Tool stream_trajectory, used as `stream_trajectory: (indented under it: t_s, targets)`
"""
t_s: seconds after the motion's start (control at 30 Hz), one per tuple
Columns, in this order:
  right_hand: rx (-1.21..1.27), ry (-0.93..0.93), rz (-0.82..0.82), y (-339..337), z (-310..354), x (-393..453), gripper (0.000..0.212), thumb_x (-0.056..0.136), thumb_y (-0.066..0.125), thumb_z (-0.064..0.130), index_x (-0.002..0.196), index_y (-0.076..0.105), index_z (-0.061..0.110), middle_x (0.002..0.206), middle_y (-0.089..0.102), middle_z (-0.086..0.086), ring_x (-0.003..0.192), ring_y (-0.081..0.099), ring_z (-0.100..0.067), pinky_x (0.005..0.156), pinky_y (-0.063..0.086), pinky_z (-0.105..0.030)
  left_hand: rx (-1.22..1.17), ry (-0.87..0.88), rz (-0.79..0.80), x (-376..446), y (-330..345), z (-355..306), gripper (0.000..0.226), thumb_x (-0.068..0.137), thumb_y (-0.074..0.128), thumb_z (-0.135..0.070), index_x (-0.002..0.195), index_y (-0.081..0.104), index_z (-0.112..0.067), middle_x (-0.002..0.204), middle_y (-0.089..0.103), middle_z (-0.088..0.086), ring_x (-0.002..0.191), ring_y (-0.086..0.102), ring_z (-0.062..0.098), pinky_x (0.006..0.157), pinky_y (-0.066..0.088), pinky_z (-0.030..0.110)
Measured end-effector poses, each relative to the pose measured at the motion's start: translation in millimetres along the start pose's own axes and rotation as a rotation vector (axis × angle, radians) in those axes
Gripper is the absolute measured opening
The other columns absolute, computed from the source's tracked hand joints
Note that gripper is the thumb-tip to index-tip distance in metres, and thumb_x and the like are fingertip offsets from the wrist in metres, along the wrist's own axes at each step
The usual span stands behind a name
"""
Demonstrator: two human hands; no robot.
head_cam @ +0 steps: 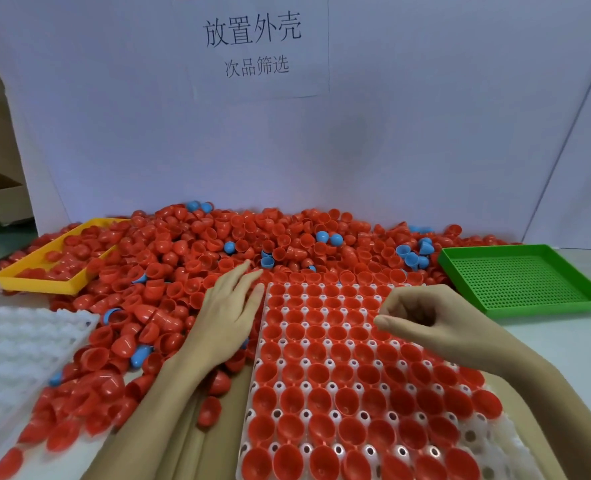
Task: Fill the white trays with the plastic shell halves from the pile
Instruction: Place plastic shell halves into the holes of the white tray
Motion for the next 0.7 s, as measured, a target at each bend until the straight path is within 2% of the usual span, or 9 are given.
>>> stream_trajectory:
  t_s: [0.1, 0.17, 0.27, 0.37, 0.43, 0.5, 0.6, 0.67, 0.7]
  targets:
    - [0.01, -0.012, -0.034, 2.8, -10.5, -1.7, 0.033, 0.095, 0.071, 0.053, 0.085, 0.073, 0.022, 0.059, 0.048, 0.01, 0.052, 0.038, -0.005, 0.051, 0.033, -0.017, 0.201, -0.041, 0.144, 1.2, 11.6, 15.2, 0.068, 0.104, 0.013, -0.061, 0.16, 0.038, -0.033, 0.173, 0.02, -0.008, 0.159, 0.012, 0.008, 0.128, 0.006, 0.036]
    - [0.005, -0.014, -0.043, 5.0, -14.6, -4.4, 0.034, 0.095, 0.07, 0.054, 0.085, 0.073, 0.022, 0.058, 0.047, 0.011, 0.051, 0.036, -0.004, 0.051, 0.032, -0.016, 0.234, -0.036, 0.142, 2.9, 14.7, 17.4, 0.065, 0.107, 0.014, -0.058, 0.159, 0.04, -0.029, 0.172, 0.023, -0.008, 0.158, 0.015, 0.008, 0.128, 0.008, 0.036]
    - [-0.013, -0.009, -0.042, 6.7, -16.6, -8.6, 0.029, 0.097, 0.069, 0.05, 0.083, 0.072, 0.024, 0.057, 0.045, 0.009, 0.05, 0.035, -0.005, 0.05, 0.031, -0.017, 0.193, -0.048, 0.043, 5.2, 8.7, 17.5, 0.061, 0.109, 0.026, -0.052, 0.155, 0.047, -0.018, 0.165, 0.036, -0.004, 0.153, 0.026, 0.013, 0.126, 0.017, 0.039]
    - [-0.015, 0.002, -0.051, 7.1, -16.0, -11.2, 0.028, 0.095, 0.069, 0.048, 0.08, 0.073, 0.025, 0.056, 0.045, 0.009, 0.05, 0.035, -0.004, 0.05, 0.03, -0.017, 0.122, 0.003, -0.193, 3.6, -10.8, 12.6, 0.044, 0.105, 0.056, -0.038, 0.138, 0.059, -0.011, 0.142, 0.055, 0.003, 0.134, 0.047, 0.022, 0.113, 0.033, 0.039]
    - [-0.008, -0.004, -0.063, 6.8, -15.2, -12.6, 0.028, 0.095, 0.068, 0.048, 0.081, 0.073, 0.024, 0.055, 0.046, 0.01, 0.048, 0.036, -0.003, 0.05, 0.031, -0.015, 0.105, 0.067, -0.316, -0.8, -24.3, 4.5, 0.035, 0.097, 0.071, -0.033, 0.125, 0.064, -0.013, 0.126, 0.062, -0.001, 0.12, 0.054, 0.018, 0.105, 0.037, 0.033]
    - [-0.002, -0.015, -0.074, 6.5, -13.9, -14.1, 0.03, 0.095, 0.068, 0.048, 0.082, 0.073, 0.022, 0.055, 0.046, 0.01, 0.049, 0.036, -0.003, 0.05, 0.031, -0.015, 0.076, 0.134, -0.379, -7.3, -34.5, -8.1, 0.026, 0.093, 0.077, -0.031, 0.112, 0.066, -0.017, 0.111, 0.064, -0.008, 0.107, 0.057, 0.013, 0.1, 0.043, 0.032]
    - [0.011, -0.01, -0.092, 7.5, -9.1, -15.8, 0.024, 0.095, 0.069, 0.045, 0.084, 0.073, 0.023, 0.057, 0.048, 0.011, 0.05, 0.038, -0.003, 0.051, 0.033, -0.017, 0.016, 0.247, -0.388, -21.8, -41.5, -37.9, 0.015, 0.093, 0.077, -0.033, 0.096, 0.065, -0.025, 0.092, 0.062, -0.017, 0.09, 0.056, 0.006, 0.09, 0.046, 0.029]
    - [0.036, 0.002, -0.12, 8.8, -3.0, -16.4, 0.014, 0.095, 0.071, 0.038, 0.097, 0.073, 0.024, 0.063, 0.055, 0.008, 0.053, 0.045, -0.006, 0.053, 0.038, -0.019, -0.035, 0.31, -0.324, -32.9, -38.1, -60.2, 0.017, 0.095, 0.077, -0.036, 0.097, 0.061, -0.03, 0.09, 0.059, -0.02, 0.089, 0.058, 0.005, 0.089, 0.046, 0.025]
    - [0.061, 0.008, -0.13, 10.3, 0.6, -16.6, 0.016, 0.095, 0.072, 0.034, 0.108, 0.072, 0.026, 0.071, 0.061, 0.006, 0.058, 0.053, -0.008, 0.057, 0.043, -0.019, -0.072, 0.326, -0.284, -38.3, -35.0, -70.3, 0.02, 0.095, 0.077, -0.039, 0.101, 0.059, -0.033, 0.092, 0.058, -0.021, 0.091, 0.059, 0.006, 0.089, 0.046, 0.024]
Point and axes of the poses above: each hand's wrist, its own x-axis towards the middle knuckle, its own y-axis out of the palm, z = x × y, the point moved 6 cm from there along x, towards the middle knuckle
